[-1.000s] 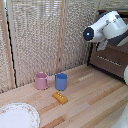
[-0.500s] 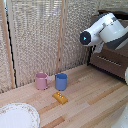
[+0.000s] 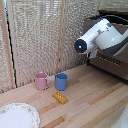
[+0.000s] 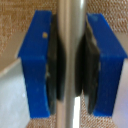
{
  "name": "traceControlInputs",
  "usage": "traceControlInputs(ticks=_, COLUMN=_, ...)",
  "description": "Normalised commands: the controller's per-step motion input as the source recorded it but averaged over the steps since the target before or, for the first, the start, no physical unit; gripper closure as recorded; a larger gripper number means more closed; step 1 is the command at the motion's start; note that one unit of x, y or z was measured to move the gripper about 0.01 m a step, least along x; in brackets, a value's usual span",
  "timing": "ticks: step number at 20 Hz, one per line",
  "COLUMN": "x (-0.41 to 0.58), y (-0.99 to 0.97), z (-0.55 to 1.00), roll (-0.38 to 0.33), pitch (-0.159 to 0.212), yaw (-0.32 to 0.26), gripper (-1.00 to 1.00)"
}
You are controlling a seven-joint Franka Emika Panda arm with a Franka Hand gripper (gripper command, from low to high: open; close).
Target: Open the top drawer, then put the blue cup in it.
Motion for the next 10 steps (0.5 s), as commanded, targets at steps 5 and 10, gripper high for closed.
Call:
traceControlInputs(ticks=5, x=-0.025, y=0.02, z=0.43, roll=0.172, pitch=-0.021, yaw=0.000, gripper=-1.00)
traceControlInputs(ticks=10, x=0.000, y=0.27, z=0.37, roll=0.234, pitch=-0.003, yaw=-0.024, gripper=-1.00)
